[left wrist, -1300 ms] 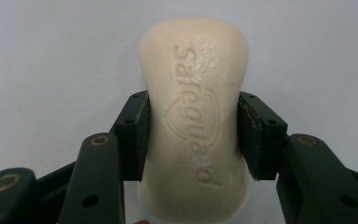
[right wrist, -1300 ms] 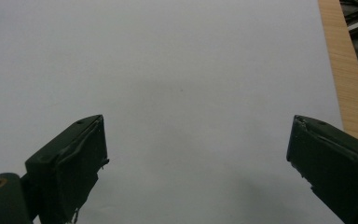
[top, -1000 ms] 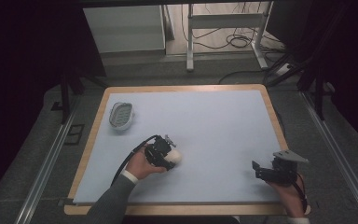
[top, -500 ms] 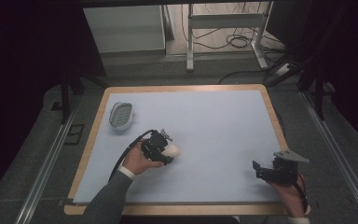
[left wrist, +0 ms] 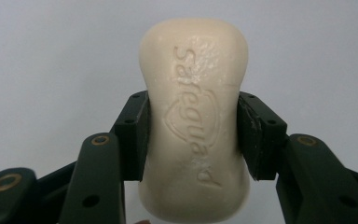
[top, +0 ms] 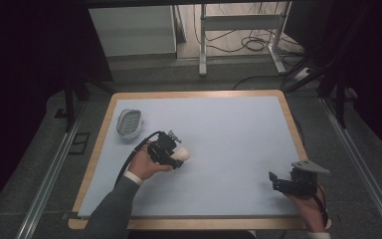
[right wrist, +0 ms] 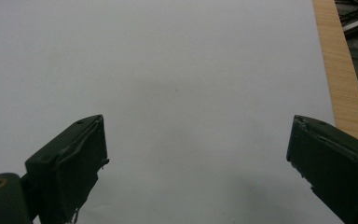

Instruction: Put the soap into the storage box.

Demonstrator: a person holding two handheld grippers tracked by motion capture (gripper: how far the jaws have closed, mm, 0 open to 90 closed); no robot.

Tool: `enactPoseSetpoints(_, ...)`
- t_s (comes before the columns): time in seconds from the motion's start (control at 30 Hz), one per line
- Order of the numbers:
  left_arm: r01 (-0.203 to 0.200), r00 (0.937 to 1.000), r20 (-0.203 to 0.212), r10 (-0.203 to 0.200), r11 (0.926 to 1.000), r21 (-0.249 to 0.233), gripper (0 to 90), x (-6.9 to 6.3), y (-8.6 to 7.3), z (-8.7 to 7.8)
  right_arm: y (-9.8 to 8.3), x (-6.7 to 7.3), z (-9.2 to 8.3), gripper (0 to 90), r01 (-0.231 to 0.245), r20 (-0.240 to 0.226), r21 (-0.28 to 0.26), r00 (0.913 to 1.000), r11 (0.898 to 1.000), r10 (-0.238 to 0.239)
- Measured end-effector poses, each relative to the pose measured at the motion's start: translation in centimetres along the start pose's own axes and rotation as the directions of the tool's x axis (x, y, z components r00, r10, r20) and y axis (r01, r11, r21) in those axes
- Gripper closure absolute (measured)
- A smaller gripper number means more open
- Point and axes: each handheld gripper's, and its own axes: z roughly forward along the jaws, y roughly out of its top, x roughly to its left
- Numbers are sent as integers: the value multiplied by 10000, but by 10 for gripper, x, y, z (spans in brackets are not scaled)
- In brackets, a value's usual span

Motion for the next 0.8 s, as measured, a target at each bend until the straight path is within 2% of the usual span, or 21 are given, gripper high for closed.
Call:
enactPoseSetpoints(0.23, 55, 10000, -41, -55, 9998, -194, 495, 2, 4, -7, 0, 1, -1, 47, 28, -32, -3, 10000, 10000, -28)
enactPoseSetpoints(0.6, 382, 9992, -115, -384, 9991, -172, 495, 17, 4, -11, 0, 0, 0, 47, -2, 6, 0, 10000, 10000, 2)
enactPoseSetpoints(0.8, 521, 9985, -167, -527, 9980, -352, 496, 23, 5, -16, 0, 1, 1, 47, 18, -8, 37, 10000, 10000, -18)
